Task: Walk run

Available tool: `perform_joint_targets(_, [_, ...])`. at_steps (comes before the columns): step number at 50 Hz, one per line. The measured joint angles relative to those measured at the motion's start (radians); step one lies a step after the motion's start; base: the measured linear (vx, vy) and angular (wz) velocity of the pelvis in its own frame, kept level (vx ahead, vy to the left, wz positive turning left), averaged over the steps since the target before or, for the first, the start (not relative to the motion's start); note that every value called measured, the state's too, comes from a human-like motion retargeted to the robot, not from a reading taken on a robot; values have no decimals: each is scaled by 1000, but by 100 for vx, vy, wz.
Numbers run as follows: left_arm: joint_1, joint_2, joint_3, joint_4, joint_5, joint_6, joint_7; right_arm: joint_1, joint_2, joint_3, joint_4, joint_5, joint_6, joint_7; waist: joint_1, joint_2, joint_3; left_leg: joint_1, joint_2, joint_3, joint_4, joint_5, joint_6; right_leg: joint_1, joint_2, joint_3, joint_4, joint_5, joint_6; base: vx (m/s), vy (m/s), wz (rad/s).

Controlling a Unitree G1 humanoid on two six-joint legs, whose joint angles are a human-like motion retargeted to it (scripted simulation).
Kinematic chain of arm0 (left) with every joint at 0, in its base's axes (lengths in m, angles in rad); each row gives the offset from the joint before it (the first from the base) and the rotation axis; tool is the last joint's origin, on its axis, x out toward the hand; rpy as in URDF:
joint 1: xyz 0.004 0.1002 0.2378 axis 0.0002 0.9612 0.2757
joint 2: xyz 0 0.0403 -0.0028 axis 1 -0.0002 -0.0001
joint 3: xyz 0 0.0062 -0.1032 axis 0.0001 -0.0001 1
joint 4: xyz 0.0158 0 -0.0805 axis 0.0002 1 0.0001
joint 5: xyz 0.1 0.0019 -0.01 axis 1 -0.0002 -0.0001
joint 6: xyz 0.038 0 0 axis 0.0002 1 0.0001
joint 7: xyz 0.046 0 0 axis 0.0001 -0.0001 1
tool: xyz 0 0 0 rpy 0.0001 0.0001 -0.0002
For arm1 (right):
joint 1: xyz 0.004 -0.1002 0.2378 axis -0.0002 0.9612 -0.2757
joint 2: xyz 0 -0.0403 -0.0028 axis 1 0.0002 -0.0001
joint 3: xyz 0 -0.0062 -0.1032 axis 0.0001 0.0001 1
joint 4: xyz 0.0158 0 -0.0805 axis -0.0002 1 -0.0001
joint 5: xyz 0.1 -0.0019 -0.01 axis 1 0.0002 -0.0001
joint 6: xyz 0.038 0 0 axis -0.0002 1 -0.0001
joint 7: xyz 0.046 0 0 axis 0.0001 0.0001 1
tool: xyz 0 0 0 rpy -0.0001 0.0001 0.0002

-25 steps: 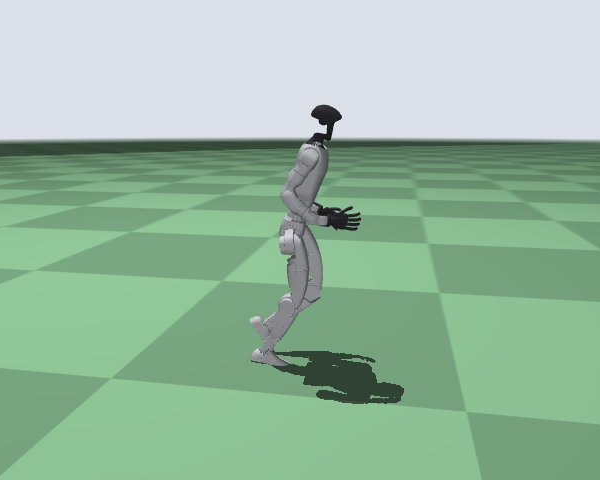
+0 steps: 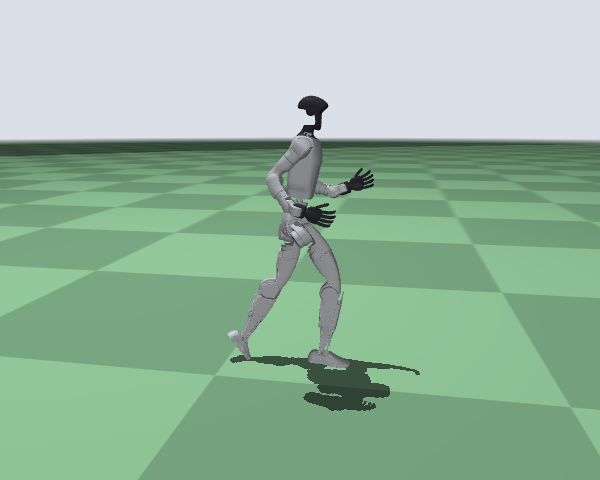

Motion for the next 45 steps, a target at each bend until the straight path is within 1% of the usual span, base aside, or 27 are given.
perform_joint_targets(2, [66, 29, 29, -18, 68, 18, -27, -13, -18, -13, -6, -8, 8, -4, -12, 32, 40, 14, 35, 17, 231, 42, -84, 9, 52, 93, -207, -80, -14, 201, -80, -95])
perform_joint_targets(3, [95, 39, 47, -25, 119, 27, -38, -40, -24, -11, -18, -21, 5, -17, -13, 36, 52, 17, 51, 74, 339, 42, -84, 12, 62, 140, -283, -117, 3, 201, -78, -125])
perform_joint_targets(5, [149, 56, 63, -18, 210, 46, -36, -92, -30, -14, -59, -54, -6, -54, 2, 51, 71, 41, 0, -15, 454, 42, -84, 47, 56, 105, -359, -167, -12, 237, -100, -86])
perform_joint_targets(7, [206, 63, 60, 20, 267, 52, -33, -148, -34, -12, -122, -76, -11, -108, -2, 27, 83, 55, -103, -72, 567, 42, -84, 81, 59, 112, -303, -11, -151, 225, -91, -44])
perform_joint_targets(8, [253, 61, 67, 53, 286, 43, -52, -170, -37, 8, -157, -77, -15, -133, 33, 20, 56, 24, -120, -36, 625, 42, -84, 85, 103, 115, -220, -32, -282, 239, -108, -122])
perform_joint_targets(9, [320, 54, 83, 106, 300, 27, -100, -186, -39, 30, -178, -63, -20, -154, 67, 2, 32, -10, -153, 4, 696, 37, -38, 100, 133, 186, -138, -81, -306, 287, -130, -155])
perform_joint_targets(10, [396, 44, 103, 171, 312, 8, -163, -198, -41, 51, -192, -42, -25, -172, 100, -20, 8, -47, -194, 46, 774, 29, 32, 122, 154, 292, -57, -143, -276, 286, -115, -71])
perform_joint_targets(12, [474, 25, 90, 294, 251, 6, -237, -292, -24, 6, -176, 53, -2, -154, 154, -12, 1, -260, -96, 79, 1023, -141, 155, 216, 125, 158, 1, -243, -298, 201, -66, -42])
perform_joint_targets(14, [545, -16, 112, 333, 121, -5, -279, -354, -49, 36, -172, 92, 2, -153, 274, -60, -21, -430, -45, 219, 1046, -283, 245, 347, 186, 232, -82, -251, -322, 214, -49, -195])
perform_joint_targets(15, [582, -33, 145, 341, 66, -9, -306, -373, -61, 46, -173, 97, -4, -155, 345, -71, -27, -511, -37, 259, 1016, -348, 261, 418, 220, 270, -140, -217, -317, 282, -48, -145])
perform_joint_targets(17, [630, -36, 201, 343, 65, -10, -322, -371, -66, 17, -174, 83, -21, -164, 389, -88, -26, -646, -94, 227, 855, -402, 289, 554, 234, 232, -274, 13, -239, 244, -42, 2])
perform_joint_targets(18, [641, -35, 219, 340, 75, -15, -318, -365, -64, 11, -173, 75, -26, -166, 406, -113, -26, -685, -114, 253, 755, -416, 311, 609, 225, 224, -331, 160, -185, 221, -52, 15])
perform_joint_targets(20, [646, -34, 247, 317, 91, -21, -299, -347, -52, 19, -169, 66, -34, -168, 477, -175, -27, -753, -150, 331, 444, -444, 369, 737, 202, 240, -431, 534, 0, 226, -63, -38])
perform_joint_targets(22, [623, -22, 252, 274, 112, -17, -280, -316, -20, 30, -165, 64, -26, -148, 511, -237, 19, -704, -234, 332, 148, -495, 353, 774, 125, 152, -199, 552, 137, 219, -78, -37])
perform_joint_targets(23, [599, -19, 259, 247, 129, -14, -270, -308, -1, 39, -162, 63, -15, -127, 527, -263, 43, -704, -247, 288, 47, -527, 296, 781, 108, 123, -91, 552, 155, 208, -90, -10])
perform_joint_targets(26, [478, 2, 262, 154, 218, -7, -202, -316, 76, 61, -149, 74, 11, -82, 470, -261, 102, -634, -251, 185, -74, -583, 224, 833, 287, 270, 37, 552, 160, 221, -80, 74])
perform_joint_targets(27, [430, 8, 254, 121, 250, -8, -170, -317, 96, 71, -143, 80, 15, -74, 454, -235, 118, -615, -221, 171, -50, -545, 241, 847, 373, 299, 58, 552, 160, 251, -87, 43])
perform_joint_targets(28, [380, 14, 238, 86, 281, -9, -132, -309, 110, 81, -139, 87, 18, -64, 442, -198, 121, -606, -180, 155, 9, -414, 298, 851, 442, 280, 73, 552, 159, 262, -77, 72])
perform_joint_targets(29, [346, 16, 203, 60, 317, -20, -87, -267, 122, 91, -128, 87, 20, -42, 403, -189, 99, -599, -213, 76, 127, -460, 341, 822, 471, 227, 135, 530, 149, 292, -68, 129])
perform_joint_targets(30, [319, 18, 159, 38, 355, -36, -38, -207, 133, 101, -114, 83, 21, -15, 351, -196, 66, -594, -283, -36, 274, -594, 377, 775, 481, 157, 221, 497, 134, 305, -61, 141])
perform_joint_targets(33, [125, -26, 173, 54, 363, -133, 28, -88, 118, 113, -34, 119, 58, 19, 294, -169, 18, -508, -176, 7, 419, -748, 308, 539, 312, 36, 545, 270, -30, 235, -73, 39])
perform_joint_targets(35, [67, -62, 101, 30, 373, -149, 54, -30, 83, 81, -9, 93, 55, 31, 284, -142, -39, -358, -149, 34, 329, -777, 293, 402, 261, 51, 487, 176, -91, 219, -86, -17])
perform_joint_targets(37, [60, -73, 59, -25, 389, -132, 98, 8, 65, 13, -1, -16, 43, 49, 271, -120, -61, -225, -141, 68, 196, -594, 220, 291, 210, 90, 319, 133, -100, 211, -78, -6])
perform_joint_targets(40, [76, -63, 27, -74, 397, -107, 143, 36, 33, -67, -5, -130, 32, 63, 152, -49, -54, -48, -94, 9, 50, -114, 37, 205, 157, 113, -47, 109, -56, 202, -66, 77])
perform_joint_targets(41, [87, -52, 16, -86, 384, -93, 143, 43, 19, -81, -9, -151, 26, 63, 121, -23, -33, -12, -78, -33, 95, -20, -34, 211, 155, 116, -172, 89, -44, 202, -57, 49])
perform_joint_targets(42, [97, -41, 8, -98, 368, -81, 137, 44, 6, -95, -14, -165, 22, 62, 93, -1, -13, 15, -65, -40, 154, 42, -82, 214, 144, 126, -283, 57, -31, 188, -32, 22])
perform_joint_targets(45, [115, -9, 8, -121, 323, -53, 75, 9, -19, -115, -42, -152, 21, 56, 59, 33, 26, 37, -24, 129, 399, 42, -84, 195, 67, 156, -488, -103, 16, 189, -39, -33])
